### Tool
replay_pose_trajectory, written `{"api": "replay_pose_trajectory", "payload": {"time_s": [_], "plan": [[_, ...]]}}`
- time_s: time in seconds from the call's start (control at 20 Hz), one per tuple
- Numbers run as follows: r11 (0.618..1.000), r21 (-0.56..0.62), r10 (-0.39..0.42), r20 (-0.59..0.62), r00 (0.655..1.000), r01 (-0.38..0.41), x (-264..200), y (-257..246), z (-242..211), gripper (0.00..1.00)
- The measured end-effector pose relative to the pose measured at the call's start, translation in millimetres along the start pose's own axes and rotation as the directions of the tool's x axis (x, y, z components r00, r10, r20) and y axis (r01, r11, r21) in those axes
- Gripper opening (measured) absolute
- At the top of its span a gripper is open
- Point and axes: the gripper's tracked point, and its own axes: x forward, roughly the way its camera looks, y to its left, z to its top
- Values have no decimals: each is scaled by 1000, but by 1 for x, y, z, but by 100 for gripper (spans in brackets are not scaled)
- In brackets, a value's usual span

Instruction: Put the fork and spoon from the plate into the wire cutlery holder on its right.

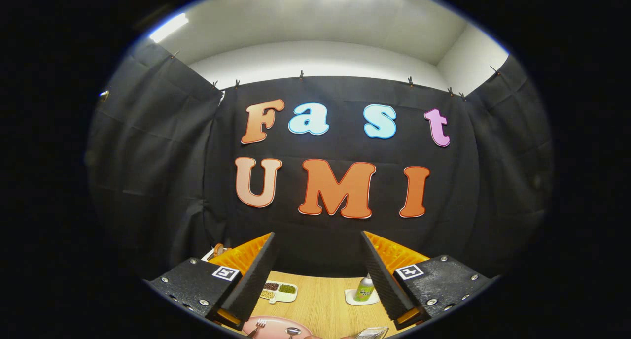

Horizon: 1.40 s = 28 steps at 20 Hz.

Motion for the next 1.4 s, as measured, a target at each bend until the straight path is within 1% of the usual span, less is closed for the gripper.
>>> {"api": "replay_pose_trajectory", "payload": {"time_s": [0.2, 0.55, 0.65, 0.85, 1.0, 1.2, 1.3, 1.4], "plan": [[1000, 18, 5, -23, 1000, -5, 2, 4, -9, 99], [1000, 22, -10, -9, 1000, 11, 13, 2, -2, 99], [1000, 16, -5, -41, 999, 6, 14, 4, -16, 99], [1000, 3, 27, -155, 988, -27, 14, 18, -65, 99], [998, 6, 57, -250, 967, -57, 12, 31, -99, 99], [996, 20, 93, -376, 922, -92, 7, 47, -137, 99], [993, 26, 113, -437, 893, -113, 2, 55, -161, 99], [991, 37, 130, -509, 851, -129, -7, 63, -188, 99]]}}
